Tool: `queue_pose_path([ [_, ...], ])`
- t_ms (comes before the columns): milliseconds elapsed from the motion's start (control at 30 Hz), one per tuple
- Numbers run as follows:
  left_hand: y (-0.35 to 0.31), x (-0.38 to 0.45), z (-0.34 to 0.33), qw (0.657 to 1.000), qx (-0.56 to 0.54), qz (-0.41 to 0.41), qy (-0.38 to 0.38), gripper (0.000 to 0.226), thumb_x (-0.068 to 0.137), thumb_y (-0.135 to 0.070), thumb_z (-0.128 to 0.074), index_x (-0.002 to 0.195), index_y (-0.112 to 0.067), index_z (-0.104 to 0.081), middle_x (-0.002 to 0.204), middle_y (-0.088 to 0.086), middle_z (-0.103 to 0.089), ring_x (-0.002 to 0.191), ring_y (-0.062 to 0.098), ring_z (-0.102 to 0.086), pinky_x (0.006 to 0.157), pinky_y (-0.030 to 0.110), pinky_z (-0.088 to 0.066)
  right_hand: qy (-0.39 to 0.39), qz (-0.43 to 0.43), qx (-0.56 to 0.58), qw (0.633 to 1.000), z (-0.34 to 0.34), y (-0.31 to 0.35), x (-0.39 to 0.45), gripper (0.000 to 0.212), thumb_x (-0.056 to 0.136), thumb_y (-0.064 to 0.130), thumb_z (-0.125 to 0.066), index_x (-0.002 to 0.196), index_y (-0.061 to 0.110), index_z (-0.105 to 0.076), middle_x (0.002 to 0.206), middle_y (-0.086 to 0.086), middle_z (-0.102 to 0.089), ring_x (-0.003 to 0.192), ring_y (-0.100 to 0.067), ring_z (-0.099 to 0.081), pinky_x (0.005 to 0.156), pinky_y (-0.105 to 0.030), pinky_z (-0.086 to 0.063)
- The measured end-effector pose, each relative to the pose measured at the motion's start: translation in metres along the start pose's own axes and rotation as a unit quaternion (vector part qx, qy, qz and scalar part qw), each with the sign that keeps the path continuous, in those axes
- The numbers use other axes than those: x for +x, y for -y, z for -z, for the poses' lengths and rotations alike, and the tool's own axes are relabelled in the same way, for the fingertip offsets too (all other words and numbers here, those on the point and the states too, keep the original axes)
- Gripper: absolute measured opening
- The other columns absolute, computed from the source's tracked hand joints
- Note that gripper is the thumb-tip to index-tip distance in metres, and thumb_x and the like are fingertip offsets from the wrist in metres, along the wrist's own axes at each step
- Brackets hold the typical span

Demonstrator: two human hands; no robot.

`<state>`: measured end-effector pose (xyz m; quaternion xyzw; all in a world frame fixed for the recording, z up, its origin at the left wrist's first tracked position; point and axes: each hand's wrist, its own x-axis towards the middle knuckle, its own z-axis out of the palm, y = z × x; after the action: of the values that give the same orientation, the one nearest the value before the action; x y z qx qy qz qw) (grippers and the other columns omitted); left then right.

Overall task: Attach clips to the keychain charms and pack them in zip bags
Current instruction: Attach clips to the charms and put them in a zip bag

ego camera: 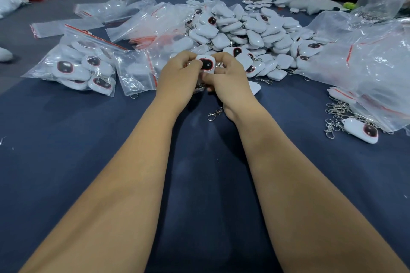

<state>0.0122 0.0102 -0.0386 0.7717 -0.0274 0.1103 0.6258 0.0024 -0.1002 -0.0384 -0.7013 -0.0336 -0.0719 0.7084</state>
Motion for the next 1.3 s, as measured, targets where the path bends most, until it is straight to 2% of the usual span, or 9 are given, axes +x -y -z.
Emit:
queue_pose_path([
  [133,0.0009,0.0023,0.0005,1.000,0.012,-0.004,0.000,0.011,0.087,-0.026,-0.059,0.080,-0.029,-0.066,0.063,-0.018,-0.062,0.058,0.001,-0.055,0.061,0.023,-0.045,0.009,-0.004,-0.007,1.000,-0.0003,0.0003,0.0001,0.032,0.080,-0.008,-0.061,0.091,0.021,-0.057,0.079,-0.006,-0.068,0.068,-0.015,-0.058,0.055,-0.023,-0.042],
  [267,0.0004,0.0025,0.0002,1.000,0.013,0.002,0.000,0.020,0.088,-0.023,-0.058,0.069,-0.026,-0.057,0.047,-0.019,-0.053,0.043,-0.002,-0.046,0.044,0.014,-0.036,0.015,-0.004,-0.012,1.000,0.0004,-0.0006,0.0010,0.032,0.081,-0.008,-0.060,0.093,0.021,-0.058,0.081,-0.008,-0.068,0.068,-0.014,-0.056,0.054,-0.023,-0.042],
  [433,0.0005,0.0016,-0.0001,1.000,0.008,0.005,0.003,0.019,0.090,-0.024,-0.058,0.071,-0.026,-0.059,0.051,-0.016,-0.055,0.049,0.003,-0.049,0.052,0.021,-0.040,-0.003,0.000,0.001,1.000,-0.0024,-0.0007,0.0013,0.032,0.079,-0.010,-0.058,0.092,0.020,-0.060,0.074,-0.004,-0.068,0.063,-0.011,-0.059,0.052,-0.020,-0.045],
  [567,0.0000,0.0003,0.0000,1.000,0.006,-0.005,0.005,0.016,0.091,-0.023,-0.056,0.075,-0.024,-0.061,0.063,-0.008,-0.058,0.048,0.004,-0.051,0.046,0.015,-0.041,-0.016,-0.018,0.026,0.999,-0.0040,-0.0002,0.0041,0.025,0.083,-0.004,-0.055,0.095,0.015,-0.065,0.080,-0.007,-0.067,0.069,-0.016,-0.062,0.062,-0.026,-0.053],
  [733,0.0005,0.0011,0.0001,1.000,0.007,-0.008,0.005,0.014,0.091,-0.023,-0.056,0.078,-0.023,-0.063,0.065,-0.009,-0.057,0.047,0.001,-0.049,0.045,0.012,-0.039,-0.015,-0.012,0.047,0.999,-0.0026,0.0004,0.0039,0.022,0.089,0.003,-0.052,0.086,0.021,-0.065,0.085,-0.005,-0.066,0.064,-0.007,-0.062,0.054,-0.019,-0.048],
  [967,0.0020,0.0016,0.0005,1.000,0.019,-0.009,0.014,0.012,0.087,-0.025,-0.055,0.080,-0.024,-0.066,0.068,-0.009,-0.061,0.053,0.003,-0.052,0.048,0.014,-0.041,-0.018,-0.017,0.043,0.999,-0.0020,-0.0008,0.0045,0.020,0.091,0.003,-0.051,0.089,0.019,-0.063,0.084,-0.005,-0.066,0.061,-0.005,-0.061,0.052,-0.018,-0.048],
  [1067,0.0025,0.0019,0.0006,1.000,0.019,-0.007,0.018,0.012,0.086,-0.026,-0.055,0.082,-0.023,-0.066,0.069,-0.009,-0.061,0.057,0.005,-0.053,0.054,0.019,-0.043,-0.022,-0.019,0.045,0.999,-0.0023,0.0000,0.0043,0.021,0.091,0.002,-0.050,0.089,0.018,-0.063,0.082,-0.004,-0.065,0.057,-0.002,-0.060,0.050,-0.017,-0.047],
  [1300,0.0037,0.0026,-0.0006,0.999,0.031,-0.007,0.012,0.014,0.088,-0.025,-0.055,0.077,-0.024,-0.063,0.066,-0.010,-0.058,0.059,0.007,-0.052,0.057,0.023,-0.042,-0.023,-0.029,0.031,0.999,-0.0039,0.0006,0.0046,0.018,0.091,0.003,-0.050,0.095,0.014,-0.063,0.089,-0.009,-0.065,0.070,-0.013,-0.060,0.056,-0.023,-0.050],
])
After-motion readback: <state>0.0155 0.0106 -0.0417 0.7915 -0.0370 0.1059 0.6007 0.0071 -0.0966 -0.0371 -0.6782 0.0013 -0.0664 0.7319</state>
